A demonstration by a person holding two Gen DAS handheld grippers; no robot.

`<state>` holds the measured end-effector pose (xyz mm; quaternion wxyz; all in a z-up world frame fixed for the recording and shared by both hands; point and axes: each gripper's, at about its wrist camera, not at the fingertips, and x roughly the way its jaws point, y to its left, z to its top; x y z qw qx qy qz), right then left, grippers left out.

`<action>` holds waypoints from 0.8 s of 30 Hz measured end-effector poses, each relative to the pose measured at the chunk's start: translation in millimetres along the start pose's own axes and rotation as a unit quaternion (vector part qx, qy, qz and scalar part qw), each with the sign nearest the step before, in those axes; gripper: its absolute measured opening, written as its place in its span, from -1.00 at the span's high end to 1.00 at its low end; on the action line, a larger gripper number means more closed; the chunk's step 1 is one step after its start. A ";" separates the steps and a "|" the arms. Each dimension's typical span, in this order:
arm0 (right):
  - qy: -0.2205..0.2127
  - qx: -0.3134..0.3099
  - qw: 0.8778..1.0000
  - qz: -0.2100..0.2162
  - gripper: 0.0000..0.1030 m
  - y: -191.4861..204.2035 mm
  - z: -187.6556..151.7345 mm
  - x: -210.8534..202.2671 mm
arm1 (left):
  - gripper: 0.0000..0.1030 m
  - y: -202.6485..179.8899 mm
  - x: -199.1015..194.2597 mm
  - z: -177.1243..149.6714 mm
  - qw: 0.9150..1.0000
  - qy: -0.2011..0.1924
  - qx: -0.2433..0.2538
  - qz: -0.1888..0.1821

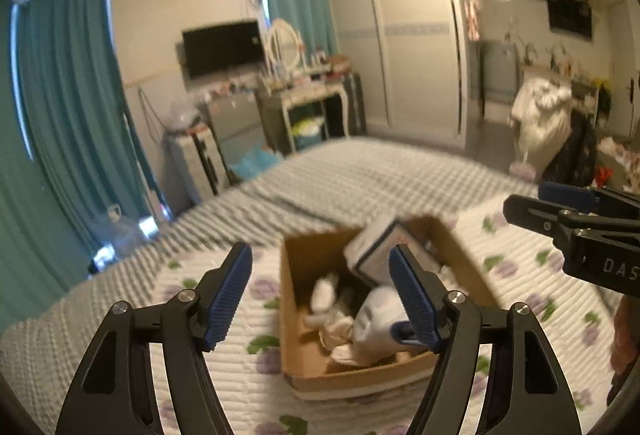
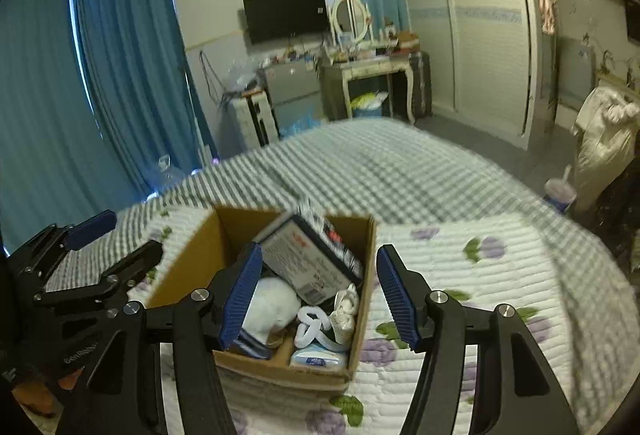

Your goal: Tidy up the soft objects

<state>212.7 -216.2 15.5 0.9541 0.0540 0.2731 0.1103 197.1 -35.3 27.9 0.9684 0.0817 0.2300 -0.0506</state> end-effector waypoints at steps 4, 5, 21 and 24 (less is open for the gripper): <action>-0.034 -0.015 0.999 -0.004 -0.32 13.4 21.6 -68.3 | -0.40 3.0 -71.4 26.0 0.999 -0.042 -0.012 0.008; -0.043 -0.018 0.999 -0.005 -0.33 17.0 25.9 -89.3 | -0.41 3.9 -87.8 30.3 0.998 -0.054 -0.015 0.008; -0.158 -0.055 0.986 0.003 -1.00 64.5 -27.4 -240.8 | -0.79 25.1 -240.8 -11.1 0.983 -0.166 -0.073 0.027; -0.153 -0.047 0.987 0.007 -1.00 59.9 -49.3 -224.9 | -0.80 27.5 -222.5 -35.1 0.982 -0.164 -0.071 0.053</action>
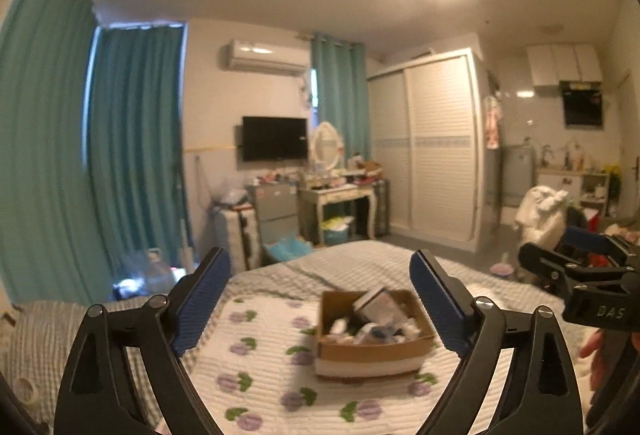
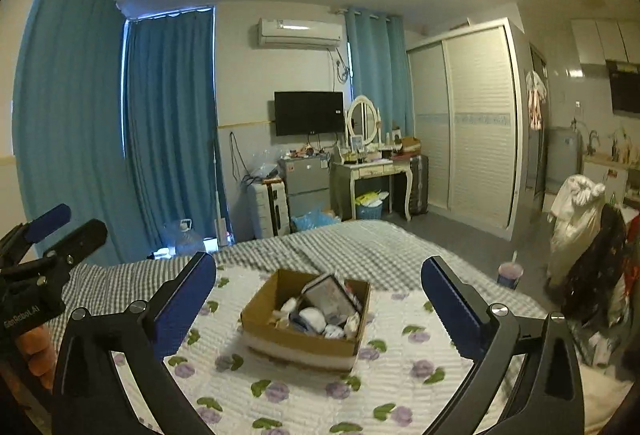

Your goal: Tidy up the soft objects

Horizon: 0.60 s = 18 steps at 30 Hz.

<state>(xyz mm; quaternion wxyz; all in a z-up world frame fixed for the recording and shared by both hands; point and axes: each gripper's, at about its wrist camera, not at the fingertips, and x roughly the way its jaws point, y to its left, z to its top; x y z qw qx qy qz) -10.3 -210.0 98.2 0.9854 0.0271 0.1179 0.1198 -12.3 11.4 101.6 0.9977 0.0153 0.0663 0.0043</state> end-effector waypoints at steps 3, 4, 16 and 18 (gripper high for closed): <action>0.023 0.017 1.000 0.000 -1.00 -8.3 -28.2 28.9 | -0.80 -2.9 16.0 -24.5 1.000 0.030 0.003 0.000; 0.042 0.027 0.999 0.002 -1.00 -13.1 -39.0 44.4 | -0.80 -4.2 24.9 -35.1 0.999 0.040 0.006 0.000; 0.090 0.039 0.995 -0.009 -1.00 -35.4 -97.0 115.1 | -0.80 -15.6 84.2 -94.5 0.992 0.123 0.002 -0.010; 0.093 0.041 0.995 -0.009 -1.00 -37.4 -101.0 118.1 | -0.80 -18.8 86.7 -98.1 0.992 0.129 0.007 -0.009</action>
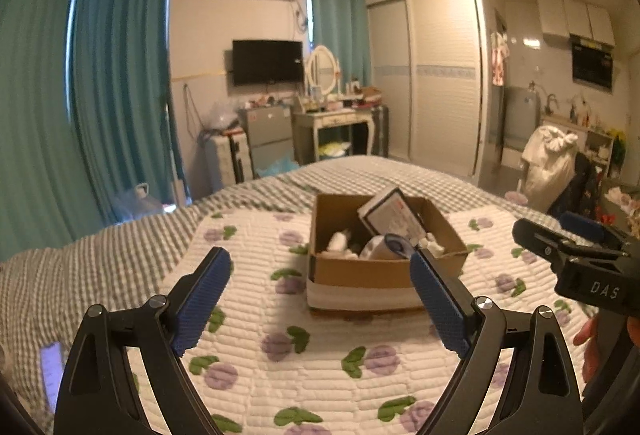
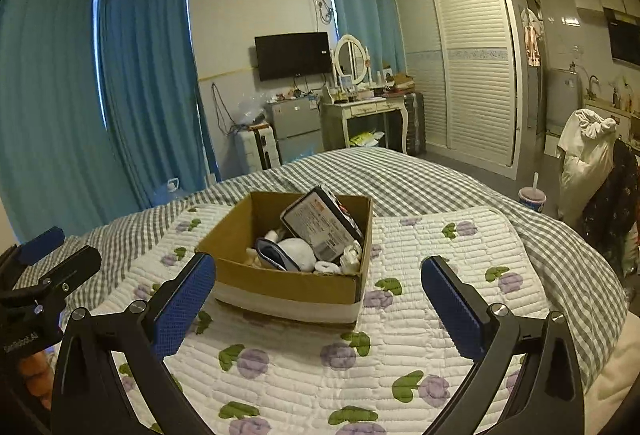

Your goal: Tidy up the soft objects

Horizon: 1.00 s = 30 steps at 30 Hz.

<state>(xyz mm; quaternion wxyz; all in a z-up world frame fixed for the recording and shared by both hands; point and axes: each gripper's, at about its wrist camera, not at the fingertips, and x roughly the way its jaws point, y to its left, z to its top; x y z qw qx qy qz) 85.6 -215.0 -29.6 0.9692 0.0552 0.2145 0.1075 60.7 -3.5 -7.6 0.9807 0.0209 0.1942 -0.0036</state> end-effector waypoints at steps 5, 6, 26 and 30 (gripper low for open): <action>0.004 -0.001 1.000 -0.003 -1.00 0.2 0.4 3.0 | -0.80 -0.5 8.3 -3.9 1.000 0.013 -0.001 -0.004; 0.004 0.000 1.000 -0.002 -1.00 -0.3 0.1 3.7 | -0.80 0.1 9.7 -4.3 1.000 0.015 -0.003 -0.005; 0.006 0.003 1.000 -0.007 -1.00 1.2 0.3 4.6 | -0.79 1.3 12.3 -2.6 1.000 0.024 -0.004 -0.008; 0.004 0.008 1.000 -0.006 -1.00 1.1 0.4 4.3 | -0.80 0.7 11.6 -2.3 1.000 0.022 -0.002 -0.008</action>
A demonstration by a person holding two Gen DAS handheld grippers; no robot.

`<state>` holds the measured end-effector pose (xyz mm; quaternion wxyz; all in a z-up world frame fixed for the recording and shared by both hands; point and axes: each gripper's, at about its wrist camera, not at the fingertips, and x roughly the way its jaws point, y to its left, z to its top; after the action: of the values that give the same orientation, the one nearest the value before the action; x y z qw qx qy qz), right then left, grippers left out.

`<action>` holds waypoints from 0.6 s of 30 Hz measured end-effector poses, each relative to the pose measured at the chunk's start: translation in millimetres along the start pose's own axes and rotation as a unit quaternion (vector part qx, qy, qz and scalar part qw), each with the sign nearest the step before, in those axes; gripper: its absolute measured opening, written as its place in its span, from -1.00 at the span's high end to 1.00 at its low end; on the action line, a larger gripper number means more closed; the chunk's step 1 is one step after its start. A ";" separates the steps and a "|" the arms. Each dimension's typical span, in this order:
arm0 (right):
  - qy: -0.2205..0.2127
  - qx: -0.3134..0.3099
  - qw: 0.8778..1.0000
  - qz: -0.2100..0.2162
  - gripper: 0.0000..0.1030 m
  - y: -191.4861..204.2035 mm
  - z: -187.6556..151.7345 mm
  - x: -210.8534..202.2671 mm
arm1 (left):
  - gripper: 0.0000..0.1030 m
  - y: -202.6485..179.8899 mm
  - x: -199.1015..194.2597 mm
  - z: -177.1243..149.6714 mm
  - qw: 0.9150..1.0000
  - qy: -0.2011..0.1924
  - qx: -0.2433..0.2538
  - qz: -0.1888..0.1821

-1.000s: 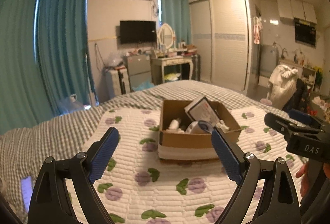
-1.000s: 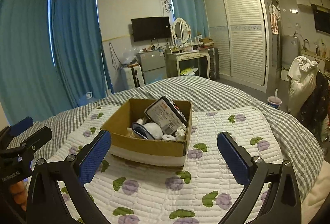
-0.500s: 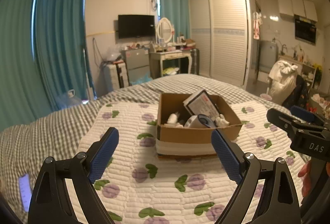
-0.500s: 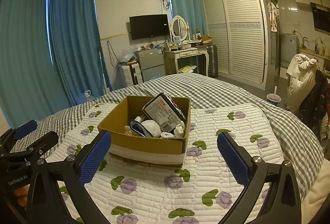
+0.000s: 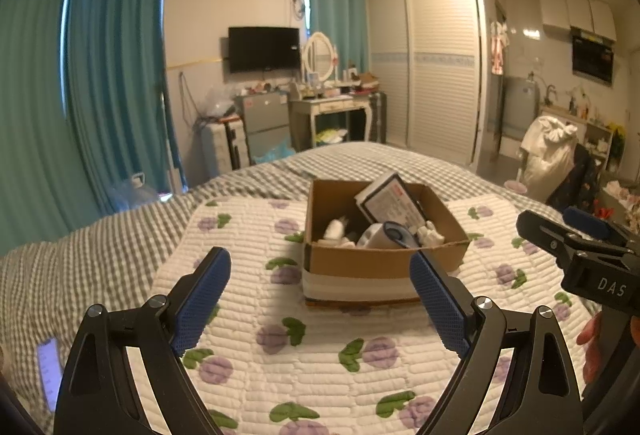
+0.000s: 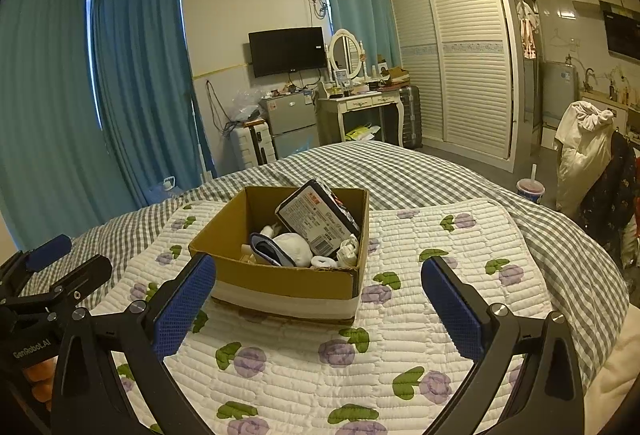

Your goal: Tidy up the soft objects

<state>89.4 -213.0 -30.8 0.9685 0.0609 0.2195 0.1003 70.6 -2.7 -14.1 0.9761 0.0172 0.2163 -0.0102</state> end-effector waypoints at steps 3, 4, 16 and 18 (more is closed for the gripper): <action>0.002 0.001 1.000 -0.001 -1.00 -0.8 -0.2 0.0 | -0.80 0.1 -1.1 0.5 1.000 0.000 -0.002 0.000; 0.002 0.001 1.000 -0.002 -1.00 -0.9 -0.5 0.3 | -0.80 0.2 -0.6 0.3 1.000 0.000 -0.001 -0.001; 0.007 0.000 1.000 0.002 -1.00 0.5 -0.4 1.7 | -0.79 -1.1 -1.0 3.0 1.000 -0.001 0.002 0.001; 0.007 0.000 1.000 0.002 -1.00 1.0 -0.7 2.5 | -0.79 -1.2 -0.9 2.9 1.000 -0.001 0.003 0.002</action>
<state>91.0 -211.4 -32.3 0.9667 0.0607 0.2263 0.1026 70.9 -4.0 -11.2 0.9763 0.0206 0.2153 -0.0092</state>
